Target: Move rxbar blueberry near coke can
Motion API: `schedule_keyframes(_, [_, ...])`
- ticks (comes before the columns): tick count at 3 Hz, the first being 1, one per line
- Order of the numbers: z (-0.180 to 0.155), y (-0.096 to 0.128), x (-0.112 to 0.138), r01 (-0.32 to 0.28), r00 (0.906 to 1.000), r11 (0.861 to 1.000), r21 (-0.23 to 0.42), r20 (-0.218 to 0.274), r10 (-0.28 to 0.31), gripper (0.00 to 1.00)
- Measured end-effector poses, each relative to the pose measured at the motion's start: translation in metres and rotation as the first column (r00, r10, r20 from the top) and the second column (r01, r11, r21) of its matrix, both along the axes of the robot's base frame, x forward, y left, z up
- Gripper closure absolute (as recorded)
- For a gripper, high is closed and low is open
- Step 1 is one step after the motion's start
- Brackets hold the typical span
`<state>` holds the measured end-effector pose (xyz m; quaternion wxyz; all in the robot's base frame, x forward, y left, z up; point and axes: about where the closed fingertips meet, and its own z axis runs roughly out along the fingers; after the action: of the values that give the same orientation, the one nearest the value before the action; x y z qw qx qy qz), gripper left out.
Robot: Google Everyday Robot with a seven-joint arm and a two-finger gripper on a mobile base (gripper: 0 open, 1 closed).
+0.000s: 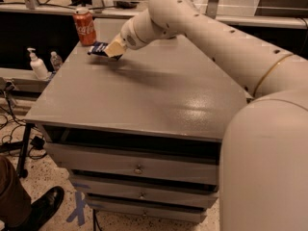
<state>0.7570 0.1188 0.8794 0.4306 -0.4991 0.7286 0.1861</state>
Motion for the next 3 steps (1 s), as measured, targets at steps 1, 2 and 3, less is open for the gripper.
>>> schedule_keyframes(1, [-0.008, 0.013, 0.029, 0.022, 0.9997, 1.000, -0.002, -0.007, -0.022, 1.00])
schedule_keyframes(2, [-0.013, 0.024, 0.051, 0.035, 0.9993, 0.999, -0.003, -0.007, -0.035, 1.00])
schedule_keyframes(3, [-0.017, 0.028, 0.064, 0.059, 0.9981, 0.998, -0.002, -0.019, -0.059, 0.82])
